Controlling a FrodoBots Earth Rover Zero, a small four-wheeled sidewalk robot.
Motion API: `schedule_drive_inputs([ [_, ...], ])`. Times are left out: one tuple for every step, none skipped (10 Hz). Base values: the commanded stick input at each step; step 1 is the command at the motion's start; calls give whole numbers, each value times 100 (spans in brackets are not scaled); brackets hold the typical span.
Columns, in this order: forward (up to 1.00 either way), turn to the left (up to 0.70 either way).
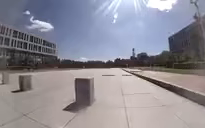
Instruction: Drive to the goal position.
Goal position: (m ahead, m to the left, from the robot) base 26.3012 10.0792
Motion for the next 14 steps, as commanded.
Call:
schedule_drive_inputs([
  [70, 1],
  [70, 1],
  [70, 1],
  [70, 1],
  [70, 1],
  [70, 1],
  [70, 1],
  [70, 1],
  [70, 1],
  [70, 1],
  [70, 1],
  [70, 1],
  [70, 1],
  [70, 1],
])
